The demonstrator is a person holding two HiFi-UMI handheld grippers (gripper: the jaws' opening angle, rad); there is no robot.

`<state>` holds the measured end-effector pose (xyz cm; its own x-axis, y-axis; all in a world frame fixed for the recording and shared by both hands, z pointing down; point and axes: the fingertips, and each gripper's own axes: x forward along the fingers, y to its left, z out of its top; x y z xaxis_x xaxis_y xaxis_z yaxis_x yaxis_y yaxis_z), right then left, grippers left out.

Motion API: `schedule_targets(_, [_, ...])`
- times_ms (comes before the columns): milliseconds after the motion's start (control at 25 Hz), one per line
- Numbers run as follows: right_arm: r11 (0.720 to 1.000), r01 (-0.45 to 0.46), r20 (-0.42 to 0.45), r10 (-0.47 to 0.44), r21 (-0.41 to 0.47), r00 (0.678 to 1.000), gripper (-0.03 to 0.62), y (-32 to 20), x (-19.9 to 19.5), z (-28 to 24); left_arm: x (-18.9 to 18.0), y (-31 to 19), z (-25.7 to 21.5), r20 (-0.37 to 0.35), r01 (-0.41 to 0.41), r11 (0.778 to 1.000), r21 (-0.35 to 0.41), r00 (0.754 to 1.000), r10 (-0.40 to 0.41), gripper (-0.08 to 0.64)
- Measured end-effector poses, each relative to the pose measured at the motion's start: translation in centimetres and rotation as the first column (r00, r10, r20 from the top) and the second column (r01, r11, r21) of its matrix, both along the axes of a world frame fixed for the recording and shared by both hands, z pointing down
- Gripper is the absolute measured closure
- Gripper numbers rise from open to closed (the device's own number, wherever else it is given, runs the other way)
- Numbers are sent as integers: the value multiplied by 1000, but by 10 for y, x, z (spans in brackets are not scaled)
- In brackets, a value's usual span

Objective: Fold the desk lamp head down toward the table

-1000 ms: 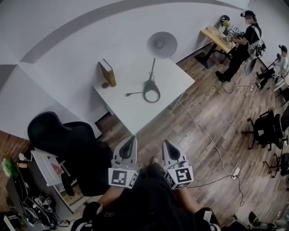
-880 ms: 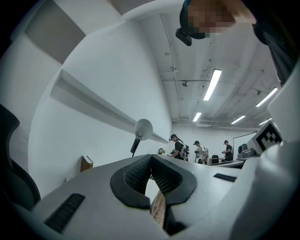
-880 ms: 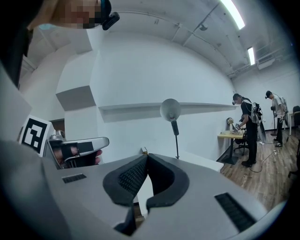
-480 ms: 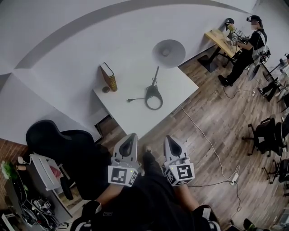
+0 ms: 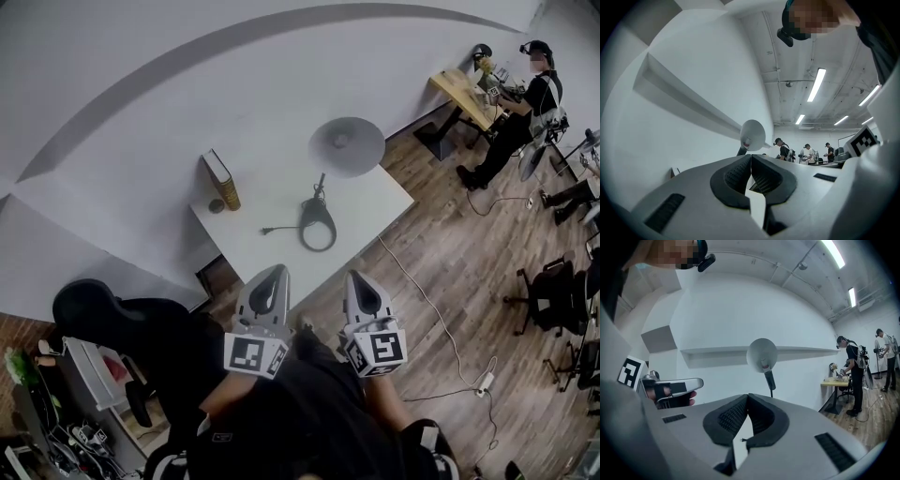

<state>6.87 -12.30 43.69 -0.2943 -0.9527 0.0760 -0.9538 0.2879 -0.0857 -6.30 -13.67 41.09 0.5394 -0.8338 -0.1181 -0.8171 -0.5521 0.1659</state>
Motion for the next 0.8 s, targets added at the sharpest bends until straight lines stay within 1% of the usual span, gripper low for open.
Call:
schedule_targets(200, [1000,4,1,-4,21,1000,578,-35,18,-14,16,-34,-12,-12,10,1000,11,1000,-10,534])
schedule_targets(440, [998,3,4,-3,57,1000,576,-77,38,-28,29,-72,-26,-11,36,998,50,999,-36,532])
schedule_targets(520, [998,4,13,-5,67,1000,544,-90,44,-33,33,-85,-33,-17,44,997,60,999,-43,532])
schedule_targets(600, [997,9,23,-11,77,1000,525,-103,49,-39,36,-97,-39,-29,46,997,65,999,-44,528])
schedule_targets(640, [996,12,27,-14,83,1000,509,-109,50,-42,38,-104,-41,-34,43,997,64,999,-41,518])
schedule_targets(800, [994,17,62,-24,109,998,466,-132,56,-54,46,-130,-48,-45,20,998,58,999,-18,440])
